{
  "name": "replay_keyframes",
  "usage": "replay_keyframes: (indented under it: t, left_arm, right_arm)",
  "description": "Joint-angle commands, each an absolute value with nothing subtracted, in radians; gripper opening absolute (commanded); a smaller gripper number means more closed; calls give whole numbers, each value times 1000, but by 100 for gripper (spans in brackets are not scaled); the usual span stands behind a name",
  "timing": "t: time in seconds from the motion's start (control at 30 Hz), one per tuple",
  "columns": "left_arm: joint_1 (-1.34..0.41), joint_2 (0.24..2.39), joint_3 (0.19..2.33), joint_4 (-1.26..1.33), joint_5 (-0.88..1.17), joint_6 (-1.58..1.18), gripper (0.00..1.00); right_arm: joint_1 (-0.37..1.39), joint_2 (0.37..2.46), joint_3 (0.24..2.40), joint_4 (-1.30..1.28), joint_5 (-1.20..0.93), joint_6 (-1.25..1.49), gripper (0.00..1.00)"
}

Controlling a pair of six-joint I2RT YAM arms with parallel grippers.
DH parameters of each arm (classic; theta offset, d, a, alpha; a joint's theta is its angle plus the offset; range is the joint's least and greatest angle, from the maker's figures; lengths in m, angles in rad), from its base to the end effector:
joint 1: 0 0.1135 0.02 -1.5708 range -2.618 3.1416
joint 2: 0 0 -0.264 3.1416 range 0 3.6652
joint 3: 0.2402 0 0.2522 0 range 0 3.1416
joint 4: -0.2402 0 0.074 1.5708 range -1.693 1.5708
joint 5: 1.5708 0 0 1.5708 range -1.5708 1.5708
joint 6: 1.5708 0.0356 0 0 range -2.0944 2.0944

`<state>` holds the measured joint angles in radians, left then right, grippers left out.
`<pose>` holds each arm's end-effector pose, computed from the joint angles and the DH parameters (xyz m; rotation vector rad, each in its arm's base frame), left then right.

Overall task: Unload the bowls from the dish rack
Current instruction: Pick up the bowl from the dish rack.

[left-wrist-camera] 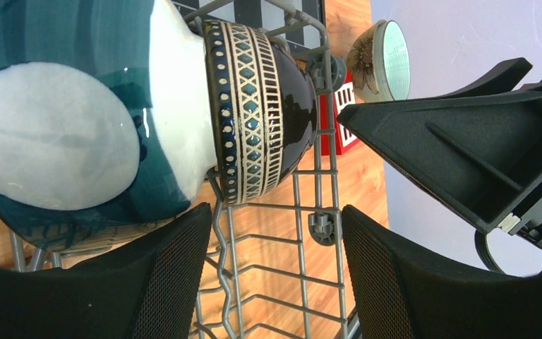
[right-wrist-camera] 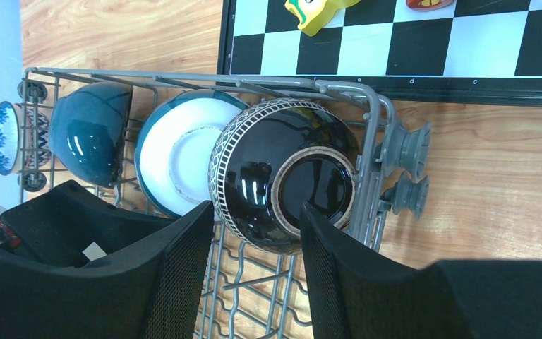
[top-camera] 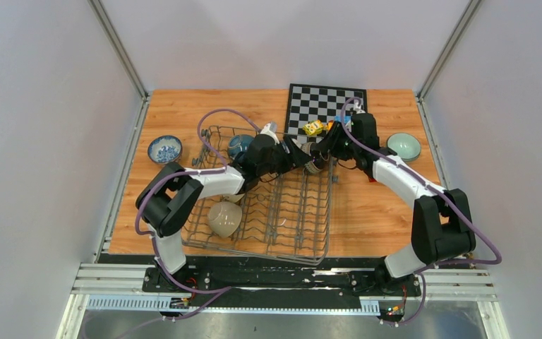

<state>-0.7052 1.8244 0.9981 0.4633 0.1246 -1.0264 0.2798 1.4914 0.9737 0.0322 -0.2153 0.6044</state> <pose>0.3006 -0.2617 0.1907 -0.2525 2.1377 -1.2169 0.3226 0.1006 0.2568 0.2072 2.1238 0.7574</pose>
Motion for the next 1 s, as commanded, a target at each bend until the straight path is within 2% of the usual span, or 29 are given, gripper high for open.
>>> replay_keyframes:
  t: [0.0,0.53,0.97]
  left_arm:
    - [-723,1844,1004,555,62,-989,69]
    - [-770,1851,990,541,-63,-908,67]
    - [-783,1918,1026,596,-57,-920,65]
  right_arm:
    - [249,1507,988,60,-269,662,51]
    - [233,1524,984,86,-312,691,51]
    - [228,1536,977,91,-327,699,51]
